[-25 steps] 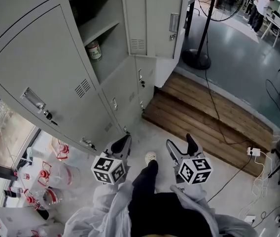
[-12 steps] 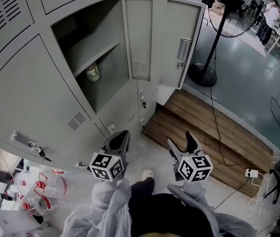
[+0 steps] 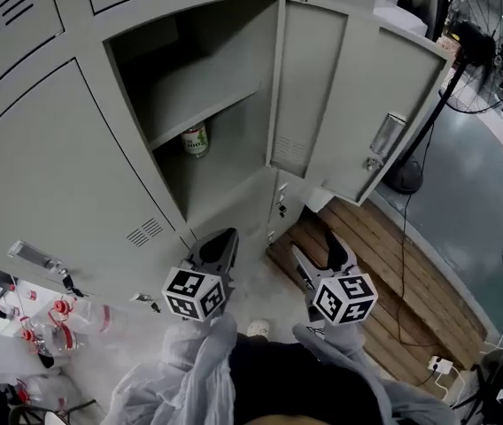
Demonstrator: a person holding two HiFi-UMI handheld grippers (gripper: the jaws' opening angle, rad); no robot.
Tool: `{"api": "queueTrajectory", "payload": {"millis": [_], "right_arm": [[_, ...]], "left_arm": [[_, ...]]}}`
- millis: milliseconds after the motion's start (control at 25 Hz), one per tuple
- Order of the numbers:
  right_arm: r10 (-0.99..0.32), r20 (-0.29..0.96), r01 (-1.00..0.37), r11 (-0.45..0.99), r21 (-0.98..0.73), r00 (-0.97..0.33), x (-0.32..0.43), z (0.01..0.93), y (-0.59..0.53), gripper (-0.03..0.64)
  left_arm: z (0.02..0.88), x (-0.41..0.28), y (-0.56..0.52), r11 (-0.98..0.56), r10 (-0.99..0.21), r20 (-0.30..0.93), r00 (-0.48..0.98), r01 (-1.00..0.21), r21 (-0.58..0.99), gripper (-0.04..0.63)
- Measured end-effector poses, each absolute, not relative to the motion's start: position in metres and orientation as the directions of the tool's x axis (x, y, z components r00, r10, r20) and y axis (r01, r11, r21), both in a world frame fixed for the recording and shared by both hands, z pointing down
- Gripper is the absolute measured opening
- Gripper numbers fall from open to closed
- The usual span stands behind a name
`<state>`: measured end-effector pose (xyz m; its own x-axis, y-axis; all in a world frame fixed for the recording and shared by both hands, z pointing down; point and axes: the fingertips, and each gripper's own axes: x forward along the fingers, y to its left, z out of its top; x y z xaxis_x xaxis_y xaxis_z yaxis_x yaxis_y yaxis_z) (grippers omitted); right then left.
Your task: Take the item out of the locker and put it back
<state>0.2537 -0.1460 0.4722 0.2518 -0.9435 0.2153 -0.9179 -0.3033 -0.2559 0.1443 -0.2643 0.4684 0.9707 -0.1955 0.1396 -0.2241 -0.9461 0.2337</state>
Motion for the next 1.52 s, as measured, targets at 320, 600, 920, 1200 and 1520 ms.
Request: {"api": "queueTrajectory", "payload": {"millis": [320, 600, 920, 1200, 1520], "right_arm": [[-0.981, 0.193, -0.964, -0.022, -0.265, -0.031, 0.22, 0.469, -0.228, 0.372], [-0.949, 0.118, -0.941, 0.263, -0.213, -0.292, 0.192, 0.429, -0.29, 0.371], [-0.917, 0.12, -0.918, 0.359, -0.168, -0.381, 0.199, 0.403, -0.331, 0.372], [-0.909, 0.127, -0.916, 0.383, -0.123, -0.397, 0.201, 0.393, -0.375, 0.372], [-0.931, 0.14, -0.941, 0.332, -0.06, -0.338, 0.208, 0.392, -0.444, 0.372]], "left_arm": [[0.478, 0.108, -0.284, -0.892, -0.355, 0.167, 0.92, -0.387, 0.233, 0.008], [0.47, 0.072, -0.302, -0.758, -0.59, 0.144, 0.795, -0.606, 0.239, 0.008], [0.457, 0.055, -0.296, -0.575, -0.775, 0.141, 0.616, -0.78, 0.247, 0.008], [0.448, 0.042, -0.284, -0.44, -0.868, 0.13, 0.479, -0.864, 0.242, 0.008], [0.444, 0.021, -0.278, -0.339, -0.916, 0.137, 0.376, -0.911, 0.237, 0.008]]}}
